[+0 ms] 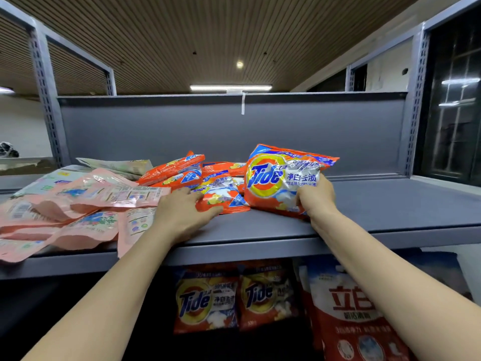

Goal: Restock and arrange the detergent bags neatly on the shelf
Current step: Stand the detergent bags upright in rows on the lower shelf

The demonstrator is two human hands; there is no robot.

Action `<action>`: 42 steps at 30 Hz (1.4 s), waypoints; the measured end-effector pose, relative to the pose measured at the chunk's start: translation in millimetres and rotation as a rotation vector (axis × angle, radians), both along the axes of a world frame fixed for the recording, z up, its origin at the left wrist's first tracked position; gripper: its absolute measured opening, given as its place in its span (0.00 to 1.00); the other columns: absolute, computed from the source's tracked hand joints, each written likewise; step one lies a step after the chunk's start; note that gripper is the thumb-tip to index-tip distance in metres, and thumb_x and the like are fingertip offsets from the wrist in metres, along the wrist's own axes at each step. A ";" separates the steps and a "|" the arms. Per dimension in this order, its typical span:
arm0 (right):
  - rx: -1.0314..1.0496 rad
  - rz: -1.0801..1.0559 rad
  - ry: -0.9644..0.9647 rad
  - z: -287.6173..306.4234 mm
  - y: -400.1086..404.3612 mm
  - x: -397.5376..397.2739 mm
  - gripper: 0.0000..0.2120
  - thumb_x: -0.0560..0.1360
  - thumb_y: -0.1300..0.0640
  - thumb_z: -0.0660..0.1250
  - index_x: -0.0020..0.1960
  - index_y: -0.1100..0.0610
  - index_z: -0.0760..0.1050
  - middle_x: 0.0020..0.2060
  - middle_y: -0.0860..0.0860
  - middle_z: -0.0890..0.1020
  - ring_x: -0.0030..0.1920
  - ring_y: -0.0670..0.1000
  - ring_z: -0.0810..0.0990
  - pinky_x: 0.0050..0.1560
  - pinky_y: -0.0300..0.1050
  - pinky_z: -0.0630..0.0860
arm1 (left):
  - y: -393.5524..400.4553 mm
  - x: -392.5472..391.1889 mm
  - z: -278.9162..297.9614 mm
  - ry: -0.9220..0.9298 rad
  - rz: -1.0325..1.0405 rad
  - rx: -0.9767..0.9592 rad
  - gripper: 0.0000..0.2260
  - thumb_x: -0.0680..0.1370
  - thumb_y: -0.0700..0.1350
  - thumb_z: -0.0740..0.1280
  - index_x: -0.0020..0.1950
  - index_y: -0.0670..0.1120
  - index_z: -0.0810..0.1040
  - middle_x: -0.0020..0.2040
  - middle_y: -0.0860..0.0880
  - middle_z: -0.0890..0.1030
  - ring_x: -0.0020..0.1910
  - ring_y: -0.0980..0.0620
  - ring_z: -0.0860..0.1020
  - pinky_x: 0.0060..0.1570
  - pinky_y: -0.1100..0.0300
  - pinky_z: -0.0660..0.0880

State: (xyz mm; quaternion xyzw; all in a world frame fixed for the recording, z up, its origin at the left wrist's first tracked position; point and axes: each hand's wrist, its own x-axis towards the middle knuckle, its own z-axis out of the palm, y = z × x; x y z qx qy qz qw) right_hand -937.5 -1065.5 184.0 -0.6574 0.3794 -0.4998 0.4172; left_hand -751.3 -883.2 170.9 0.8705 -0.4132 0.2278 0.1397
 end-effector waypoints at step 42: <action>-0.090 -0.116 -0.249 -17.3 14.5 -11.2 0.08 0.78 0.49 0.63 0.51 0.52 0.76 0.47 0.51 0.81 0.47 0.51 0.78 0.47 0.45 0.73 | -16.9 -9.5 36.6 1.273 0.090 -0.796 0.26 0.71 0.31 0.68 0.67 0.38 0.67 0.61 0.39 0.75 0.58 0.39 0.76 0.53 0.49 0.75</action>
